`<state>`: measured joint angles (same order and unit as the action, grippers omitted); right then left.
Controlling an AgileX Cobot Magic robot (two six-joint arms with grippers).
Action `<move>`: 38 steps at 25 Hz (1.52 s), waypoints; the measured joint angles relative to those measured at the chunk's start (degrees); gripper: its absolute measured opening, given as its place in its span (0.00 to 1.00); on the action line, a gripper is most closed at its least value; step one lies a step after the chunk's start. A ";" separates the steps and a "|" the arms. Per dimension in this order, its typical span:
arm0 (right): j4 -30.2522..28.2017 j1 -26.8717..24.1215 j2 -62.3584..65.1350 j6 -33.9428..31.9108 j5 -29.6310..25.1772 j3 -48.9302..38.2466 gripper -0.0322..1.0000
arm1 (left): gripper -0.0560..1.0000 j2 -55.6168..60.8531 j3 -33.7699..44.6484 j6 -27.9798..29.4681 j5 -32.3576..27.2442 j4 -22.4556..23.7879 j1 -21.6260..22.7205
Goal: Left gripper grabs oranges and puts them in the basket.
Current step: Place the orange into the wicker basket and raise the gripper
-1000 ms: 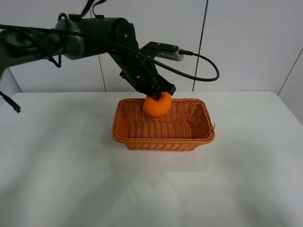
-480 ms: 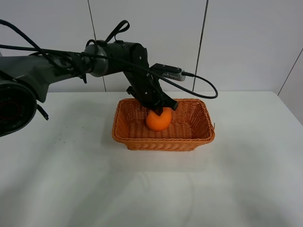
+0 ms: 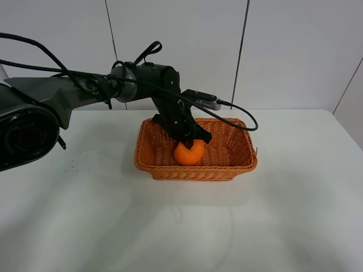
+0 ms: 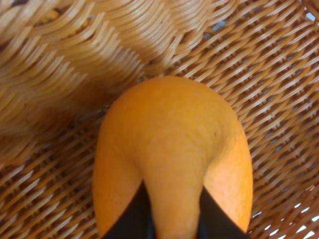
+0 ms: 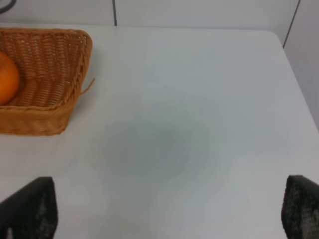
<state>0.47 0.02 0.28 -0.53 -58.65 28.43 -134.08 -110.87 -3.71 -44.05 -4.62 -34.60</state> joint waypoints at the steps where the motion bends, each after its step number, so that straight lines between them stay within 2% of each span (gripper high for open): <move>1: 0.00 0.00 0.00 0.00 0.00 0.00 0.70 | 0.22 0.00 0.00 0.00 0.00 0.00 0.00; 7: 0.00 0.00 0.00 0.00 0.00 0.00 0.70 | 0.22 0.00 0.00 0.00 0.00 0.00 0.00; 9: 0.00 0.00 0.00 0.00 0.00 0.00 0.70 | 0.25 0.00 0.00 0.00 -0.14 0.00 0.00; 12: 0.00 0.00 0.00 0.00 0.00 0.00 0.70 | 0.43 0.00 0.00 0.00 -0.35 0.00 0.00; 15: 0.00 0.00 0.00 0.00 0.00 0.00 0.70 | 0.70 0.00 0.00 0.00 -0.42 0.00 0.00; 18: 0.00 0.00 0.00 0.00 0.00 0.00 0.70 | 0.82 0.48 0.00 0.00 -0.56 0.00 0.00; 30: 0.00 0.00 0.00 0.00 0.00 0.00 0.70 | 0.85 3.71 0.00 0.02 -2.41 0.05 0.00; 38: 0.00 0.00 0.00 0.00 0.00 0.00 0.70 | 0.85 12.12 0.00 0.19 -4.55 2.97 0.00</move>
<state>0.47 0.02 0.28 -0.53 -58.65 28.43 -121.95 -110.87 -3.52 -48.60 -1.65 -34.60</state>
